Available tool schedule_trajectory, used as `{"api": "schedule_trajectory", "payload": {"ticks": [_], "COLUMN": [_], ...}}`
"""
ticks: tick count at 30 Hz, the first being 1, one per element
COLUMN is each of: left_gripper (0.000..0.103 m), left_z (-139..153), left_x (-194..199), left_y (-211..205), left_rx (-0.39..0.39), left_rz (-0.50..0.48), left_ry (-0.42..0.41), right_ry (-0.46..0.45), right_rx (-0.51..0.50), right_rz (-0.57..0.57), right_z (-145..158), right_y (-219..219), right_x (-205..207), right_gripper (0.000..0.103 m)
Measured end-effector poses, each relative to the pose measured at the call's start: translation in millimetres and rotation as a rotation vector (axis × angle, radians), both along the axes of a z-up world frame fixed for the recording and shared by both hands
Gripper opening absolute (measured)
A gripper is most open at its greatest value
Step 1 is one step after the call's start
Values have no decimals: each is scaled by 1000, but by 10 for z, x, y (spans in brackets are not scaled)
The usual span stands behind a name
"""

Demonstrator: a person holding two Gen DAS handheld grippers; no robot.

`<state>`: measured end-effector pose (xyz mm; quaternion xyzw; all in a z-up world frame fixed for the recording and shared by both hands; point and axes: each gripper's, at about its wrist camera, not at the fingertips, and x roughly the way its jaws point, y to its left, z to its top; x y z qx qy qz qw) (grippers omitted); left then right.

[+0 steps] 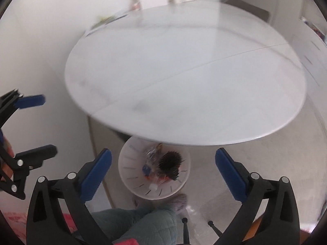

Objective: Collect trash

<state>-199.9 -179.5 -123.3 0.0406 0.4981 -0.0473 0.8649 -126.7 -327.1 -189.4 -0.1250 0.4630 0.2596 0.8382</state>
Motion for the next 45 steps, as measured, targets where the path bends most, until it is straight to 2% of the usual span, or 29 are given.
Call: {"api": "schedule_trajectory", "payload": {"ticks": [4, 9, 12, 15, 18, 22, 30, 37, 45], "left_gripper": [95, 95, 95, 95, 95, 95, 95, 95, 95], "left_z": [232, 442, 537, 603, 704, 868, 1312, 1595, 1647], "left_x": [109, 219, 310, 443, 563, 791, 1164, 1465, 1701], "left_y": [-40, -4, 39, 66, 55, 52, 264, 643, 975], "left_rx": [44, -17, -55, -71, -59, -23, -46, 15, 39], "left_rz": [47, 157, 222, 272, 302, 305, 267, 219, 156], "left_ry": [-15, 5, -13, -23, -44, -82, -167, -227, -264], "right_ry": [-18, -56, -58, -55, -59, -92, -207, -315, -339], "right_rx": [16, 30, 61, 87, 70, 73, 125, 135, 134], "right_rz": [-54, -51, -38, -25, -16, -9, -57, -178, -290], "right_z": [280, 510, 577, 643, 703, 894, 1417, 1851, 1976], "right_y": [-141, -242, -268, -281, -259, -161, 64, 270, 455], "right_x": [89, 205, 287, 386, 518, 624, 744, 757, 848], "right_gripper": [101, 101, 101, 101, 101, 101, 101, 101, 101]}}
